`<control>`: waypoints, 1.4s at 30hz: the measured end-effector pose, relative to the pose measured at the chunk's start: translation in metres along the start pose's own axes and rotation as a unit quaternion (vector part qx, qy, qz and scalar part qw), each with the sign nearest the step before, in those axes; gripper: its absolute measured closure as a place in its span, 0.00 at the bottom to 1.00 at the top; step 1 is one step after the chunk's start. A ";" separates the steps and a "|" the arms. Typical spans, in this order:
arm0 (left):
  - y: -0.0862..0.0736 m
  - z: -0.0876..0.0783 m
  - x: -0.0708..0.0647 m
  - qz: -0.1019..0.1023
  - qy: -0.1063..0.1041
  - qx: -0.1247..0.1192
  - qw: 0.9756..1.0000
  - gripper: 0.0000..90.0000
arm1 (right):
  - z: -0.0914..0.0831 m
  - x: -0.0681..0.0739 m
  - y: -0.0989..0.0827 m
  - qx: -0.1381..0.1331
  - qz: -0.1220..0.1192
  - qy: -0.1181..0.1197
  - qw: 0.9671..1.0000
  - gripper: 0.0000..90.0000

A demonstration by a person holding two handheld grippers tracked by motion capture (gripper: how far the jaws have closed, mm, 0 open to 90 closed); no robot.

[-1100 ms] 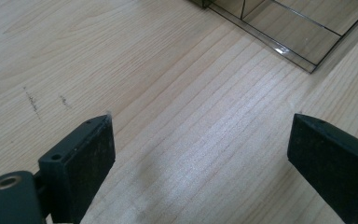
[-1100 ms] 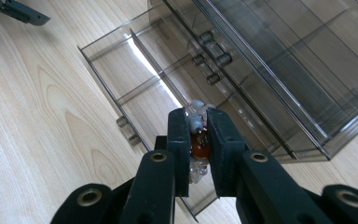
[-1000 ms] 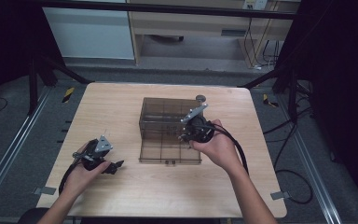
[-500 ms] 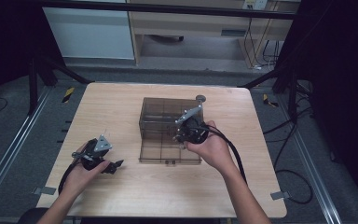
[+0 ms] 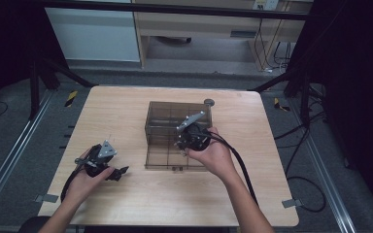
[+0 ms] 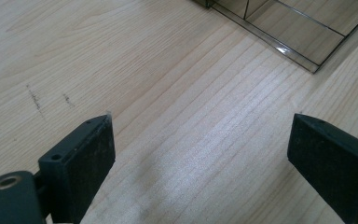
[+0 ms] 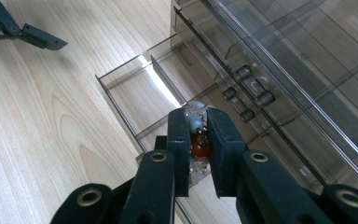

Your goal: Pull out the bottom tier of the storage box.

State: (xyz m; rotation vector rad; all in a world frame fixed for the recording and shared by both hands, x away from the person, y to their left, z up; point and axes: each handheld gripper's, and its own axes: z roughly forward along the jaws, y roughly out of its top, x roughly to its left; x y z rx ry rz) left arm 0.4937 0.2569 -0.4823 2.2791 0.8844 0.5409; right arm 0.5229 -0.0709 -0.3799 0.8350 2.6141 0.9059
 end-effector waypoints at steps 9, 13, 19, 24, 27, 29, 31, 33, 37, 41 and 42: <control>0.000 0.000 0.001 0.001 0.001 0.002 1.000 0.08 | 0.008 0.003 0.001 -0.002 0.006 0.000 1.000 0.89; 0.000 0.000 0.001 0.000 0.002 0.002 1.000 0.08 | 0.011 0.003 0.001 -0.002 0.007 0.004 1.000 0.89; 0.000 0.000 0.001 -0.002 0.001 0.002 1.000 0.08 | 0.016 0.004 0.001 -0.003 0.007 0.007 1.000 0.89; -0.001 0.000 0.001 -0.003 0.001 0.002 1.000 0.08 | 0.020 0.005 -0.001 0.001 0.009 0.006 1.000 0.89; -0.001 0.000 0.002 -0.003 0.001 0.001 1.000 0.08 | 0.022 0.006 -0.001 0.000 0.012 0.005 1.000 0.89; 0.000 0.000 0.002 -0.002 0.001 0.002 1.000 0.08 | 0.024 0.006 -0.001 -0.003 0.011 0.008 1.000 0.89; 0.000 0.001 0.001 -0.003 0.001 0.003 1.000 0.08 | 0.026 0.007 0.000 -0.004 0.010 0.010 1.000 0.89; 0.000 0.000 0.001 -0.002 0.002 0.002 1.000 0.08 | 0.028 0.007 0.000 0.000 0.010 0.009 1.000 0.89; 0.000 0.000 0.001 -0.002 0.001 0.003 1.000 0.08 | 0.030 0.006 -0.002 0.004 0.009 0.009 1.000 0.89; 0.000 0.000 0.001 -0.002 0.001 0.003 1.000 0.08 | 0.033 0.007 -0.004 0.006 0.013 0.013 1.000 0.89; 0.000 0.000 0.001 -0.002 0.001 0.003 1.000 0.08 | 0.036 0.008 -0.006 0.008 0.014 0.014 1.000 0.89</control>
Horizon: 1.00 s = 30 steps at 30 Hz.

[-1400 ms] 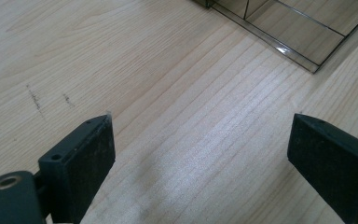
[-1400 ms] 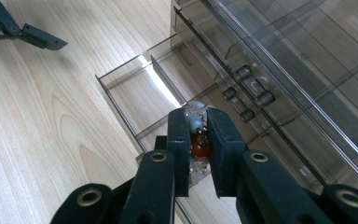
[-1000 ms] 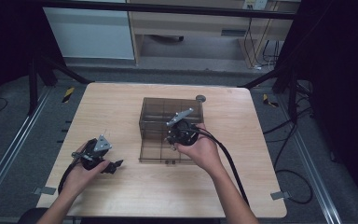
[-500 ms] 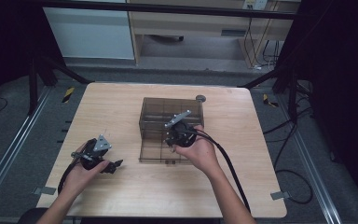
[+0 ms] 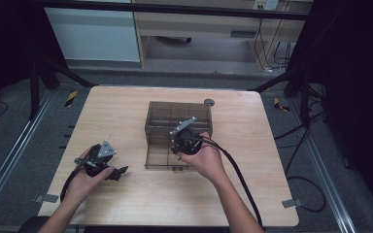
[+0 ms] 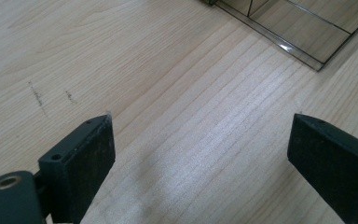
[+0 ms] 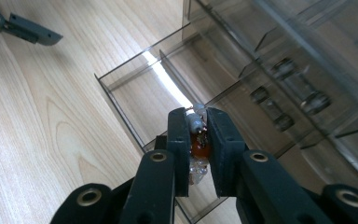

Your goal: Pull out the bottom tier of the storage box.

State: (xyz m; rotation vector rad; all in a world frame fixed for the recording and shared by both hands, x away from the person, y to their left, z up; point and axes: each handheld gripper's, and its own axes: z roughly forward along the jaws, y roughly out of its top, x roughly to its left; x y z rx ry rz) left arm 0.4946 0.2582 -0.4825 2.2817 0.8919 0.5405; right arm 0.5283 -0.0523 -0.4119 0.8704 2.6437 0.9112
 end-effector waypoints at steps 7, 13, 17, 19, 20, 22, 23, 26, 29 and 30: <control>0.000 0.000 0.000 0.000 0.001 0.001 1.000 0.08 | 0.009 -0.001 -0.009 0.009 0.003 0.000 1.000 0.89; 0.000 0.000 0.000 0.000 0.001 0.001 1.000 0.08 | 0.016 -0.002 -0.015 0.014 0.012 0.003 1.000 0.89; 0.000 0.000 0.000 0.002 0.001 0.001 1.000 0.08 | 0.020 -0.003 -0.019 0.018 0.012 0.003 1.000 0.89; 0.000 0.000 0.000 0.002 0.001 0.001 1.000 0.08 | 0.022 -0.003 -0.020 0.020 0.018 0.003 1.000 0.89; 0.000 0.000 0.000 0.002 0.001 0.002 1.000 0.08 | 0.023 -0.004 -0.021 0.021 0.016 0.003 1.000 0.89; 0.000 0.000 0.000 0.003 0.001 0.002 1.000 0.08 | 0.024 -0.004 -0.022 0.024 0.018 0.003 1.000 0.89; 0.000 0.000 -0.001 0.003 0.001 0.002 1.000 0.08 | 0.025 -0.004 -0.023 0.024 0.019 0.003 1.000 0.89; 0.000 0.001 -0.001 0.002 0.000 0.003 1.000 0.08 | 0.028 -0.004 -0.024 0.027 0.021 0.004 0.999 0.89; 0.000 0.000 -0.001 0.003 0.000 0.003 1.000 0.08 | 0.031 -0.005 -0.025 0.031 0.019 0.004 0.999 0.89; 0.000 0.000 -0.001 0.003 0.000 0.003 1.000 0.08 | 0.031 -0.005 -0.025 0.032 0.019 0.004 0.999 0.89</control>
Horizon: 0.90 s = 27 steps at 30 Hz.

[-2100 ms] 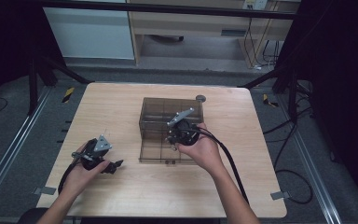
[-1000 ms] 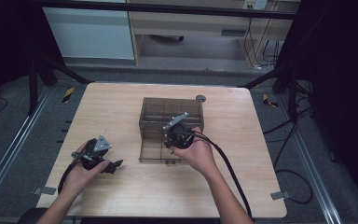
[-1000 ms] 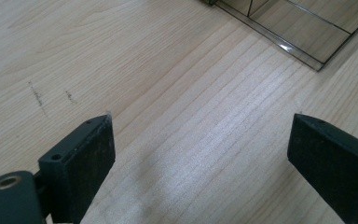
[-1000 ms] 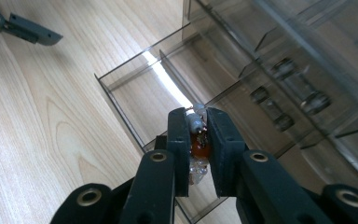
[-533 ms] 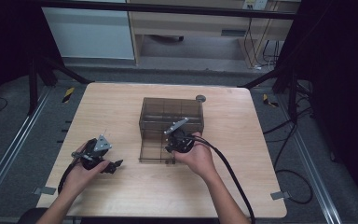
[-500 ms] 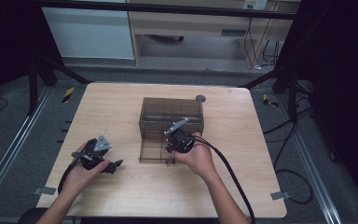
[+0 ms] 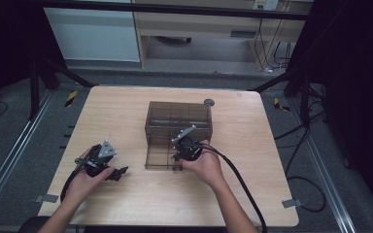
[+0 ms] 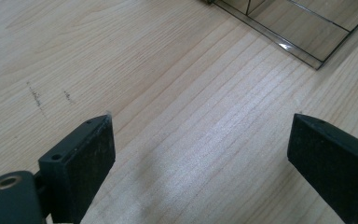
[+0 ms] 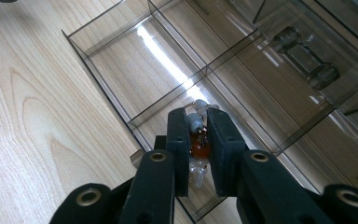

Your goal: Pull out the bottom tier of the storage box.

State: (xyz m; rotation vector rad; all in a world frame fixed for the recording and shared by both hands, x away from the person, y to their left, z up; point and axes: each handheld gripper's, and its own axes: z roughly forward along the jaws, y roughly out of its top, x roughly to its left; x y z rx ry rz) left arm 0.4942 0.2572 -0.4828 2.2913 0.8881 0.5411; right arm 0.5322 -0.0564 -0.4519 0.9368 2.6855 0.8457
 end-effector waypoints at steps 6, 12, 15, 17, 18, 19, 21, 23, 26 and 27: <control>0.000 0.000 0.000 0.000 0.000 0.000 1.000 0.08 | 0.002 0.000 0.000 0.002 0.003 0.001 1.000 0.89; 0.000 0.000 0.000 0.000 -0.001 -0.001 1.000 0.08 | 0.003 0.000 0.000 0.004 0.005 0.001 1.000 0.89; 0.000 0.000 0.000 0.000 -0.001 0.000 1.000 0.08 | 0.003 0.000 0.000 0.004 0.002 0.001 1.000 0.88; 0.000 0.000 -0.001 0.001 -0.001 -0.001 1.000 0.08 | 0.005 0.000 0.000 0.007 0.004 0.001 1.000 0.87; 0.000 0.000 -0.001 0.000 -0.001 -0.001 1.000 0.08 | 0.005 0.000 0.000 0.006 0.005 0.001 1.000 0.86; 0.000 0.000 0.000 0.000 -0.001 -0.001 1.000 0.08 | 0.004 0.000 0.000 0.005 0.009 0.002 1.000 0.86; 0.000 0.000 0.000 0.000 -0.001 -0.001 1.000 0.08 | 0.003 0.001 0.001 0.002 0.007 0.004 1.000 0.86; 0.000 -0.001 0.000 0.000 0.001 -0.001 1.000 0.08 | -0.001 0.002 0.002 -0.003 0.006 0.003 1.000 0.86; 0.000 0.000 0.000 0.001 0.000 -0.001 1.000 0.08 | -0.006 0.002 0.002 -0.008 0.005 0.004 1.000 0.86; 0.000 0.000 0.000 0.001 0.000 -0.001 1.000 0.08 | -0.006 0.002 0.002 -0.008 0.005 0.004 1.000 0.86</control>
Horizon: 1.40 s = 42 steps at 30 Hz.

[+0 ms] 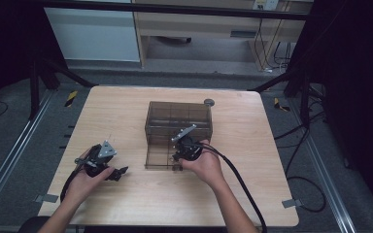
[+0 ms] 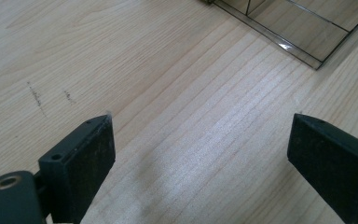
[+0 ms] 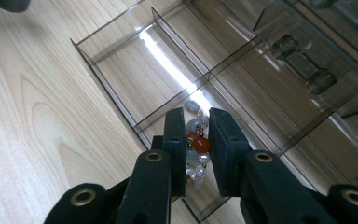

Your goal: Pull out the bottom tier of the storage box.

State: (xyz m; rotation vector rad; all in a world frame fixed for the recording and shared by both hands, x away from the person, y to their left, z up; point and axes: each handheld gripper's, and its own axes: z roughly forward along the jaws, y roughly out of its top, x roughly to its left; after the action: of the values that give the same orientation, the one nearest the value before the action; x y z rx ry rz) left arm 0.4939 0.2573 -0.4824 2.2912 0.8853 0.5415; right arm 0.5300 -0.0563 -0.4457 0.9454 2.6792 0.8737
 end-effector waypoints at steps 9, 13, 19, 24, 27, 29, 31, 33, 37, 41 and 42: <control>0.000 0.000 0.000 0.000 0.001 0.000 1.000 0.08 | -0.002 0.001 0.004 0.005 -0.005 -0.001 1.000 0.86; 0.000 -0.001 0.000 0.000 0.001 -0.001 1.000 0.08 | 0.000 0.003 0.008 0.006 -0.006 -0.004 1.000 0.84; 0.000 -0.001 0.001 -0.002 0.001 -0.002 1.000 0.08 | -0.005 0.006 0.012 0.002 -0.009 -0.008 1.000 0.79; 0.000 -0.001 0.000 -0.001 0.001 -0.001 1.000 0.08 | -0.012 0.011 0.012 -0.005 -0.008 -0.016 1.000 0.82; 0.000 -0.001 0.000 -0.002 0.001 -0.001 1.000 0.08 | -0.017 0.012 0.011 -0.008 -0.006 -0.023 1.000 0.85; 0.000 -0.001 0.001 -0.002 0.001 -0.002 1.000 0.08 | -0.021 0.012 0.011 -0.012 0.000 -0.026 1.000 0.86; 0.000 -0.001 0.001 -0.002 0.001 -0.002 1.000 0.08 | -0.026 0.015 0.009 -0.017 0.007 -0.031 0.999 0.88; 0.000 -0.001 0.001 -0.002 0.000 -0.002 1.000 0.08 | -0.027 0.015 0.008 -0.018 0.009 -0.035 0.999 0.89; 0.000 0.000 0.000 -0.002 -0.001 -0.001 1.000 0.08 | -0.034 0.016 0.002 -0.026 0.020 -0.041 0.999 0.89; 0.000 -0.001 0.000 -0.003 0.000 -0.001 1.000 0.08 | -0.038 0.016 0.000 -0.031 0.030 -0.046 0.998 0.90; 0.000 -0.001 0.000 -0.003 0.000 -0.001 1.000 0.08 | -0.040 0.017 -0.001 -0.032 0.030 -0.049 0.998 0.90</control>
State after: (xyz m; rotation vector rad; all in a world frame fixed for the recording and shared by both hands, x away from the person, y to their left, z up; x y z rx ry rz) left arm 0.4936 0.2579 -0.4819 2.2849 0.8912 0.5402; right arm 0.5029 -0.0651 -0.4135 1.0321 2.5370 0.8957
